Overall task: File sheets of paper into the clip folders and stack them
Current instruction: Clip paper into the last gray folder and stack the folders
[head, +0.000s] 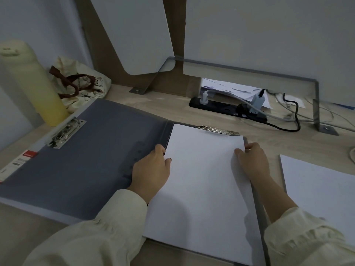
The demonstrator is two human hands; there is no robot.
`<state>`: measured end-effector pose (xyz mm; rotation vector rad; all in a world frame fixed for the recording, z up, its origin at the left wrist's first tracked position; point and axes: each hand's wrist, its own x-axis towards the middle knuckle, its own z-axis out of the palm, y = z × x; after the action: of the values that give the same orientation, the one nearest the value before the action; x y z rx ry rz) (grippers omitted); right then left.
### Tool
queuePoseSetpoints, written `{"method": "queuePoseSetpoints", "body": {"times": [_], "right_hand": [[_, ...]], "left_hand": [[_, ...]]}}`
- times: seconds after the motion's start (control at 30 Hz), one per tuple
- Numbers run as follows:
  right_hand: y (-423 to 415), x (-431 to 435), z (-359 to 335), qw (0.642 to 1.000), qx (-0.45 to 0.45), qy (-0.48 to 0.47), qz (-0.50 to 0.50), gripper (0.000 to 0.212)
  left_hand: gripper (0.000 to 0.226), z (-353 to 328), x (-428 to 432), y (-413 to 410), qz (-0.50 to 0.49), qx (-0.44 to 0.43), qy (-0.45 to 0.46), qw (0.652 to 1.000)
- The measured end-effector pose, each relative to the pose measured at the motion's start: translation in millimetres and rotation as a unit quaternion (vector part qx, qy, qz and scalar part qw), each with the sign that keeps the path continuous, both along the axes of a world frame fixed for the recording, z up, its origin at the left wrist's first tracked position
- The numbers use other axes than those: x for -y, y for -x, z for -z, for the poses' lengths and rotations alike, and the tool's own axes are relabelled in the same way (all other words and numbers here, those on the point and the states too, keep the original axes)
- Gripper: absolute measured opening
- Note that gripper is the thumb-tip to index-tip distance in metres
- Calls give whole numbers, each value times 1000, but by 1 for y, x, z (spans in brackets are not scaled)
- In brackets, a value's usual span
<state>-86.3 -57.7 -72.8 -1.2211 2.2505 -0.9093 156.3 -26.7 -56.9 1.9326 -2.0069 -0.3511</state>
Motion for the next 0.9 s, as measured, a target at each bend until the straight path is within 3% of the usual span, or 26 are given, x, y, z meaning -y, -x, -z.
{"method": "queuePoseSetpoints", "body": {"times": [0.2, 0.27, 0.33, 0.4, 0.47, 0.53, 0.7, 0.9], "right_hand": [[-2, -2, -8, 996, -90, 5, -15, 36], [-2, 4, -12, 996, -65, 41, -32, 26], [-3, 14, -19, 996, 49, 68, -31, 31], [-5, 21, -29, 969, 236, 68, -10, 42], [-5, 27, -33, 924, 376, 64, -5, 30], [-7, 32, -34, 905, 418, 81, -5, 15], [-25, 35, -34, 950, 280, 105, -93, 45], [-50, 50, -33, 973, 40, 69, -215, 53]], "left_hand": [[26, 0, -1, 1, 2, 9, 4, 1000], [26, 1, -2, 2, 1, 17, 10, 1000], [26, 2, -1, 2, 1, 18, 11, 1000], [26, 2, 0, 2, 2, 22, 11, 1000], [27, 3, 0, 2, 5, 25, 15, 1000], [27, 5, 1, 2, 6, 27, 20, 999], [29, 8, 1, 2, 5, 33, 25, 999], [28, 9, 2, 1, 8, 32, 29, 999]]}}
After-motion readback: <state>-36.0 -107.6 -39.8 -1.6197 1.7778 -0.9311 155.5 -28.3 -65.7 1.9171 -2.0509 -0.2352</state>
